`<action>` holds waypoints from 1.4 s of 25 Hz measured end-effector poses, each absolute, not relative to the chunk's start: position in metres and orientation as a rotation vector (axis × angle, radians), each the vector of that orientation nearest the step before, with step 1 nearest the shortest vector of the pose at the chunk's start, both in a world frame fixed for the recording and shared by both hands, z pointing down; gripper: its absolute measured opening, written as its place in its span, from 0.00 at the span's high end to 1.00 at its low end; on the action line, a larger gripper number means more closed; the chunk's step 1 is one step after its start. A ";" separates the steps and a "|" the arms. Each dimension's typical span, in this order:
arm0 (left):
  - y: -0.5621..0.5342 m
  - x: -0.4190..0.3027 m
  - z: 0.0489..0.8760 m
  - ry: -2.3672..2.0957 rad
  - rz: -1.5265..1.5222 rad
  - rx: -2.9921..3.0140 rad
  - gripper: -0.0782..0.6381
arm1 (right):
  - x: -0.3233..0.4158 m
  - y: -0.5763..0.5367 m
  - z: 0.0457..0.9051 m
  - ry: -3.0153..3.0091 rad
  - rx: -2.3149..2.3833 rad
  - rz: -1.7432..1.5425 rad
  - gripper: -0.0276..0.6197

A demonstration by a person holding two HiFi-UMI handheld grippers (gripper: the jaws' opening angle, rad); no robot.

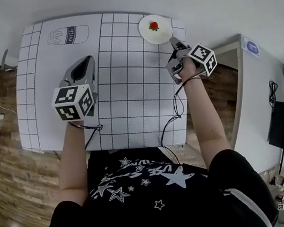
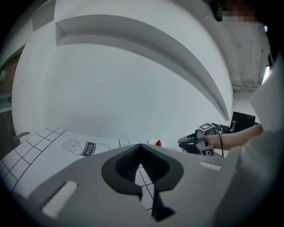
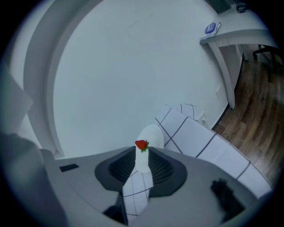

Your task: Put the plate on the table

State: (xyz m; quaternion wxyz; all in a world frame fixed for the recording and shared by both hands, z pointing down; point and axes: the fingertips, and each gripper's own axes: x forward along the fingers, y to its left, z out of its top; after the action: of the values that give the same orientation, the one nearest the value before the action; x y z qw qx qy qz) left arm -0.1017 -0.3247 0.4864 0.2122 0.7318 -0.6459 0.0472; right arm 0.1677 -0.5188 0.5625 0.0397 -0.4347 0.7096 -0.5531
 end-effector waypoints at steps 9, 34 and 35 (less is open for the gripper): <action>-0.257 -0.118 0.462 -1.746 0.097 2.136 0.88 | 0.133 -0.437 0.488 2.247 -1.242 -1.504 0.92; -0.116 -0.105 0.451 -1.316 0.077 2.516 0.88 | 0.102 -0.154 0.466 2.133 -1.343 -1.255 0.92; -0.115 -0.102 0.449 -1.300 0.078 2.531 0.88 | 0.105 -0.149 0.465 2.145 -1.360 -1.242 0.92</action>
State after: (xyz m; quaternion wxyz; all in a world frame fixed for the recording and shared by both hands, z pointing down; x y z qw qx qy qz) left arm -0.1017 -0.1148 0.4494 0.1472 0.8794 -0.4519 0.0271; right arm 0.1045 -0.1492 0.4654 0.1566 -0.4751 0.7493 -0.4338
